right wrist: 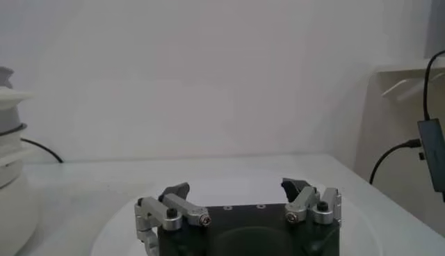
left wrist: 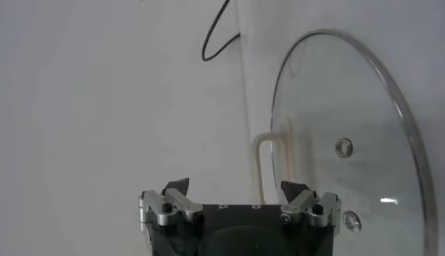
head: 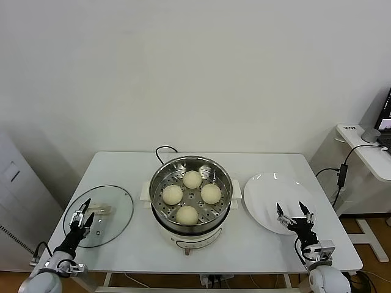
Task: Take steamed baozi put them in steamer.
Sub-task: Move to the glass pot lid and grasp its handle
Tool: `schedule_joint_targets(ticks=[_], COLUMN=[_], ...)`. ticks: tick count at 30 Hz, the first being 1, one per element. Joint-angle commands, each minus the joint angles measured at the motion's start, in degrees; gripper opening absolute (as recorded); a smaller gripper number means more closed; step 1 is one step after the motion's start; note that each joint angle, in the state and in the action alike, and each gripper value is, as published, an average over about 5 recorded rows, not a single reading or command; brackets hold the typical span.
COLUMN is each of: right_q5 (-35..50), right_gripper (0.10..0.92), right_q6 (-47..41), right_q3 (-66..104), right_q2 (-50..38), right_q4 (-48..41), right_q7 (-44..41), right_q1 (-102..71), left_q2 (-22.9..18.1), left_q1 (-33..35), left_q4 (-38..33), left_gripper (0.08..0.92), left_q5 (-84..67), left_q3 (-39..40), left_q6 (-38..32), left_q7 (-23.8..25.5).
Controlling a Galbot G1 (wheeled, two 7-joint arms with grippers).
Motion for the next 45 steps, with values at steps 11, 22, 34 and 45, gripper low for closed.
schedule_joint_targets(ticks=[11, 22, 34, 45], right_q5=[-0.5, -0.6, -0.9, -0.7], right_gripper=[0.823, 0.823, 0.823, 0.823], right_q6=[0.3, 0.2, 0.2, -0.3], right_q3=[0.6, 0.9, 0.7, 0.6], right_q2=[0.3, 0.4, 0.7, 0.7], right_q4=[-0.1, -0.2, 0.1, 1.3], right_q7=[-0.4, -0.9, -1.3, -1.5], right_q1=[-0.1, -0.4, -0.4, -0.4], left_q2=[-0.2, 0.0, 3.3, 10.1], left_q1=[-7.2, -6.4, -2.5, -0.9], left_q4=[4.6, 3.1, -8.1, -24.1], left_gripper=[0.822, 0.615, 0.268, 0.109], left_q5=[-2.4, -5.6, -14.5, -23.5], left_q3=[3.5, 3.5, 1.4, 0.2], left_q6=[1.4, 1.2, 2.0, 12.1], left_q7=[2.3, 3.2, 6.9, 15.7])
